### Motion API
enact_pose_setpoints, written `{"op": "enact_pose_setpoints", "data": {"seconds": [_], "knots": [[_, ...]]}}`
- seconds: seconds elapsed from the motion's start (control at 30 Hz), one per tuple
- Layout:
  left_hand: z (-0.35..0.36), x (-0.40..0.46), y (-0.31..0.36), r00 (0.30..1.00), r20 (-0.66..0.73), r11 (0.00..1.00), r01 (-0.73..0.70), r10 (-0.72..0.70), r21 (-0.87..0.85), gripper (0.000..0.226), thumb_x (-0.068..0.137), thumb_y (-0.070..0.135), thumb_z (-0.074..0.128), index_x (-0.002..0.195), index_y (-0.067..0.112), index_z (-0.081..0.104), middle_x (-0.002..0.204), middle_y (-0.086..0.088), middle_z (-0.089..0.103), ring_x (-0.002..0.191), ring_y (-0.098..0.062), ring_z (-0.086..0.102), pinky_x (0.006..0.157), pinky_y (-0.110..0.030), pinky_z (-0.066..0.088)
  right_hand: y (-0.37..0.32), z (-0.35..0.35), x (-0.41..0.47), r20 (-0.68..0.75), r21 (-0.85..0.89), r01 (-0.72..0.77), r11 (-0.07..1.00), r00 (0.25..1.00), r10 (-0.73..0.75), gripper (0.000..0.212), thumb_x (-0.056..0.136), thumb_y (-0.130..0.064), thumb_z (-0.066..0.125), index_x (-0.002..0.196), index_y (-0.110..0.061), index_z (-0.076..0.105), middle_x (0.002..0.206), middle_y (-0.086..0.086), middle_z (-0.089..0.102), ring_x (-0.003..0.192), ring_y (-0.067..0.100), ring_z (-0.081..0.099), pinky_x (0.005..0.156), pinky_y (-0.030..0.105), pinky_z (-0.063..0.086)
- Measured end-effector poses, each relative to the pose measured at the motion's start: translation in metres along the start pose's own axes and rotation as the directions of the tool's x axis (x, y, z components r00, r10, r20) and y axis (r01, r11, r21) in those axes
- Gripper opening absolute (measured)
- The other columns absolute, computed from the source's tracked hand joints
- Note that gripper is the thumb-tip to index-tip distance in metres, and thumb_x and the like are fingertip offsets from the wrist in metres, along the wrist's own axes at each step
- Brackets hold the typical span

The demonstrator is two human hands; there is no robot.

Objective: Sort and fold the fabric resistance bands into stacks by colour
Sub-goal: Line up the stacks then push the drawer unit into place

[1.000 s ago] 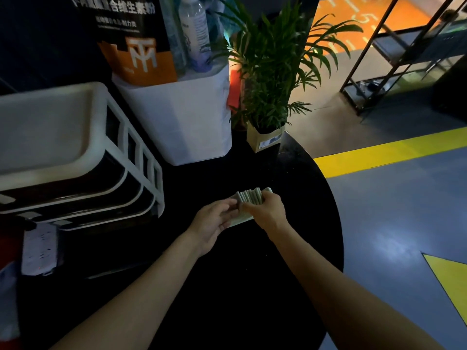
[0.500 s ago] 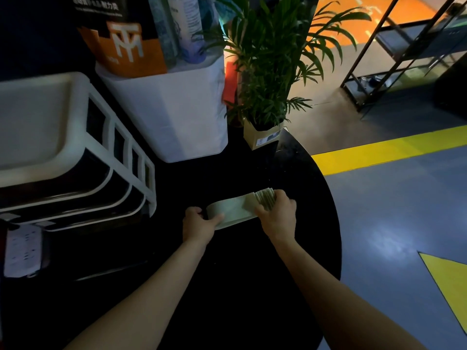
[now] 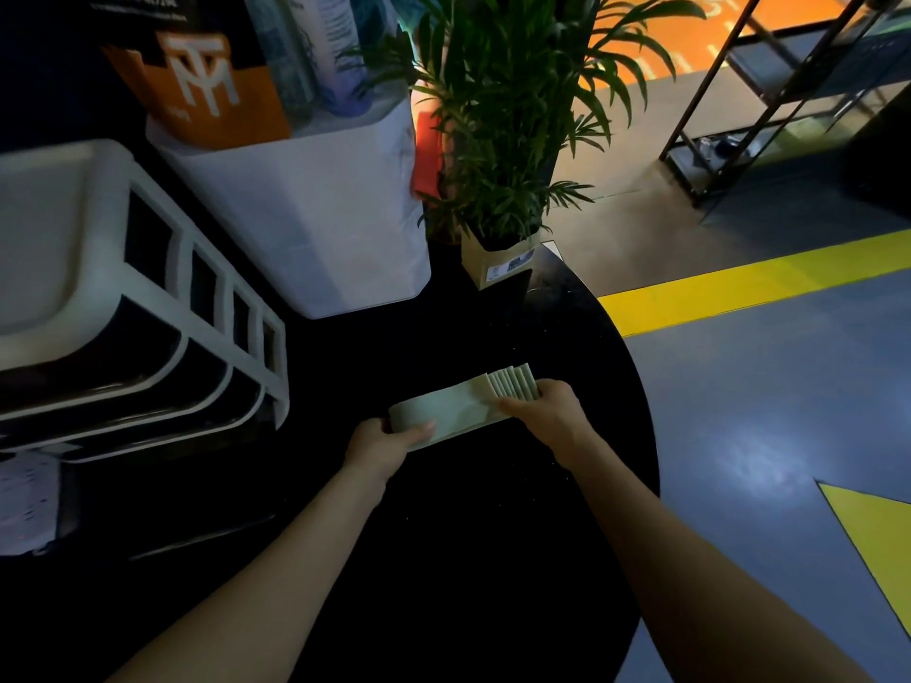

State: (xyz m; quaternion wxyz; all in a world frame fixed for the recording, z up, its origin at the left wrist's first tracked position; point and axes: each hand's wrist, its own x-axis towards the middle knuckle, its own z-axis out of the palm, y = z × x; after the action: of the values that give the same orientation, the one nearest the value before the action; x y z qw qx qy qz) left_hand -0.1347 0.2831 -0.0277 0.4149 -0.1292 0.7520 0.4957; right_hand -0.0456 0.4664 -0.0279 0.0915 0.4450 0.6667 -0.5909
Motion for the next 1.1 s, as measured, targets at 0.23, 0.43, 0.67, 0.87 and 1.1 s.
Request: {"op": "enact_pose_setpoints", "data": {"seconds": [0.23,0.43,0.67,0.87,1.1], "knots": [[0.003,0.000,-0.006,0.998,0.035,0.998,-0.057,0.057,0.002,0.045,0.085,0.009,0.067,0.126,0.002,0.050,0.114,-0.018,0.061,0.091,-0.028,0.060,0.072,-0.031,0.047,0.004,-0.004,-0.001,0.099,0.083,0.013,0.996,0.995,-0.022,0.007,0.084,-0.010,0.067,0.087,-0.012,0.061,0.084,0.011,0.060,0.072,0.023,0.057,0.066,0.032,0.049],[-0.001,0.003,-0.017,0.994,0.043,0.995,-0.098,0.098,-0.006,0.058,0.082,0.009,0.069,0.134,0.007,0.045,0.123,-0.015,0.058,0.105,-0.030,0.060,0.082,-0.036,0.048,0.016,0.004,-0.011,0.014,0.118,0.113,0.987,0.993,-0.116,0.029,0.080,-0.004,0.069,0.108,-0.004,0.062,0.099,0.015,0.066,0.085,0.025,0.065,0.078,0.033,0.053],[-0.005,0.002,-0.023,0.992,0.040,0.993,-0.119,0.119,-0.013,0.064,0.075,0.008,0.075,0.132,0.012,0.046,0.121,-0.010,0.059,0.107,-0.028,0.060,0.094,-0.047,0.049,0.026,0.007,-0.017,-0.005,0.090,0.177,0.980,0.984,-0.178,0.031,0.080,-0.008,0.070,0.109,-0.008,0.057,0.098,0.009,0.064,0.084,0.020,0.064,0.078,0.032,0.055],[-0.008,0.003,-0.025,0.986,0.084,0.989,-0.144,0.145,-0.020,0.061,0.075,0.003,0.074,0.129,0.013,0.047,0.117,-0.009,0.061,0.106,-0.027,0.060,0.092,-0.044,0.050,0.025,0.012,-0.020,-0.052,0.146,0.180,0.973,0.983,-0.174,0.033,0.080,-0.008,0.071,0.111,-0.007,0.057,0.095,0.005,0.063,0.079,0.013,0.062,0.067,0.018,0.050],[-0.023,-0.006,-0.024,0.968,0.151,0.980,-0.196,0.200,-0.038,0.055,0.076,0.003,0.072,0.124,0.016,0.048,0.114,-0.006,0.060,0.105,-0.024,0.059,0.089,-0.039,0.049,0.022,0.019,-0.039,-0.072,0.207,0.160,0.965,0.986,-0.148,0.034,0.080,-0.006,0.071,0.111,-0.005,0.058,0.096,0.008,0.063,0.075,0.010,0.061,0.060,0.011,0.050]]}}
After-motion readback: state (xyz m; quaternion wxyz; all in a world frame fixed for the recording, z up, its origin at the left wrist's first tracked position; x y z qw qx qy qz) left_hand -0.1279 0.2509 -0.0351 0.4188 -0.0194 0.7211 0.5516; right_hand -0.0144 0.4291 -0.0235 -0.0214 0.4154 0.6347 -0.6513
